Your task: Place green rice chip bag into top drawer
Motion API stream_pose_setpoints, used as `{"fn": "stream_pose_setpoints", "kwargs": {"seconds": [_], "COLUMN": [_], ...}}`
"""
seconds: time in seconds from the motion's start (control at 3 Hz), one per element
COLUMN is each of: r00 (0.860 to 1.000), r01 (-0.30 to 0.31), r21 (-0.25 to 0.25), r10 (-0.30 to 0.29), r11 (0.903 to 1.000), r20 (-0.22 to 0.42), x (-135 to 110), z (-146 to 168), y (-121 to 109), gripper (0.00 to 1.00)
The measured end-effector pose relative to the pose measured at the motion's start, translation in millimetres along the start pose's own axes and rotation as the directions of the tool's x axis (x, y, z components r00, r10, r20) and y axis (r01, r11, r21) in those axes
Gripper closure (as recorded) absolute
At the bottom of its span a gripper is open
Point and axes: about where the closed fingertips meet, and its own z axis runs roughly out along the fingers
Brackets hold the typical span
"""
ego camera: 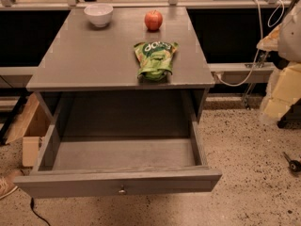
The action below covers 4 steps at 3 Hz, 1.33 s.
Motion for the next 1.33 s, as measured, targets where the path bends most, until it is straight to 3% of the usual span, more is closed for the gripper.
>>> {"fn": "stream_pose_setpoints", "kwargs": {"seconds": [0.33, 0.67, 1.0, 1.33], "r00": [1.0, 0.999, 0.99, 0.99], "r01": [0.0, -0.032, -0.112, -0.112], "r21": [0.0, -0.023, -0.097, -0.097], "r10": [0.0, 0.032, 0.119, 0.119], "r11": [1.0, 0.9992, 0.989, 0.989], "r20": [0.0, 0.032, 0.071, 0.071], "x": [-0.1, -25.4, -73.1, -73.0], "z": [0.0, 16.0, 51.9, 51.9], "y": [-0.1, -20.4, -57.0, -57.0], "gripper": [0.0, 0.0, 0.0, 0.0]}}
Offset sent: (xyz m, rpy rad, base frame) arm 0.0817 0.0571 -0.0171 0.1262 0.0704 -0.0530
